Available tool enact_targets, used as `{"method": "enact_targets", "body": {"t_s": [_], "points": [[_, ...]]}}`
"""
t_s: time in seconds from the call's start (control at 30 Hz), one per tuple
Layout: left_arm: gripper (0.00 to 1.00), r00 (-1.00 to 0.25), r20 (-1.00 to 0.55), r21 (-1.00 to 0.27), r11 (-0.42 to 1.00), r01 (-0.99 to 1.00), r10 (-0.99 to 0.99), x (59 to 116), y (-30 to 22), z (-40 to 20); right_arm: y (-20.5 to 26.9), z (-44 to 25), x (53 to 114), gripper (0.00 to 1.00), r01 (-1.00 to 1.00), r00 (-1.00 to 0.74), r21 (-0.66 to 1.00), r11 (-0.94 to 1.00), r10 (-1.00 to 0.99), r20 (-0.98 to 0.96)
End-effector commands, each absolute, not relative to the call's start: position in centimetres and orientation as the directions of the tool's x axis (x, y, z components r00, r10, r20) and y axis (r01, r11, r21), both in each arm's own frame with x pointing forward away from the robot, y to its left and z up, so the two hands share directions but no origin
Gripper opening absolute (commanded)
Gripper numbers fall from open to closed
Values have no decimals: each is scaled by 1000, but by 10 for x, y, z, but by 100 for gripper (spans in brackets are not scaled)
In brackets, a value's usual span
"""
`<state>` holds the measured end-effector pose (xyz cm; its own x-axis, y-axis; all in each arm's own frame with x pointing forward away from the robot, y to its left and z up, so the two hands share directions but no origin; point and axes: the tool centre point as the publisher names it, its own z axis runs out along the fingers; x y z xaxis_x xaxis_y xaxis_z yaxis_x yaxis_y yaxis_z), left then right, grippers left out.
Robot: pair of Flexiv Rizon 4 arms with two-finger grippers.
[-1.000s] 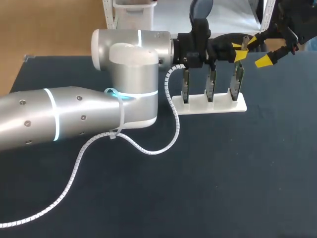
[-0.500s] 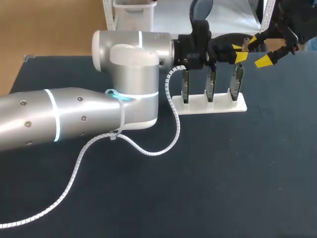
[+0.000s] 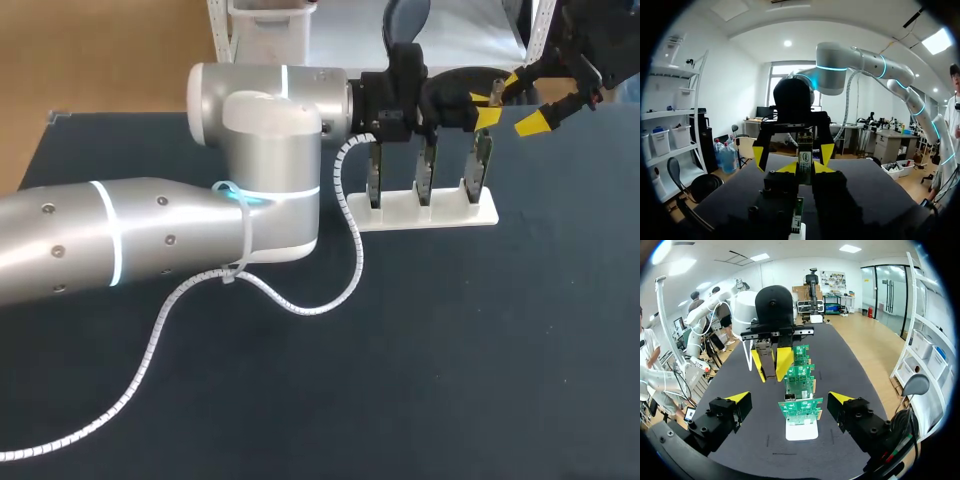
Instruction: Pick up the optical module with the left hand, and insert it into the network port with the right hand.
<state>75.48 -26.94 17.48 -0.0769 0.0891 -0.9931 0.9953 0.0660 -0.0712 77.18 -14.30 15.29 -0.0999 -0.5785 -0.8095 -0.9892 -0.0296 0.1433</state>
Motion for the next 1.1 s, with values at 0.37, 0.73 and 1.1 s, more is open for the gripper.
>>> {"method": "enact_targets", "body": {"t_s": [0.37,0.73,1.1], "points": [[0,-78,-992,-73,57,996,95,756,-274,172,-143,153,770,100,-990,-100,141,-26,-579,-809],[0,-75,-991,-68,69,995,110,757,-273,172,-143,153,770,100,-990,-100,141,-26,-579,-809],[0,-75,-991,-68,69,995,110,757,-273,172,-144,161,773,100,-994,-90,114,-5,-569,-818]]}}
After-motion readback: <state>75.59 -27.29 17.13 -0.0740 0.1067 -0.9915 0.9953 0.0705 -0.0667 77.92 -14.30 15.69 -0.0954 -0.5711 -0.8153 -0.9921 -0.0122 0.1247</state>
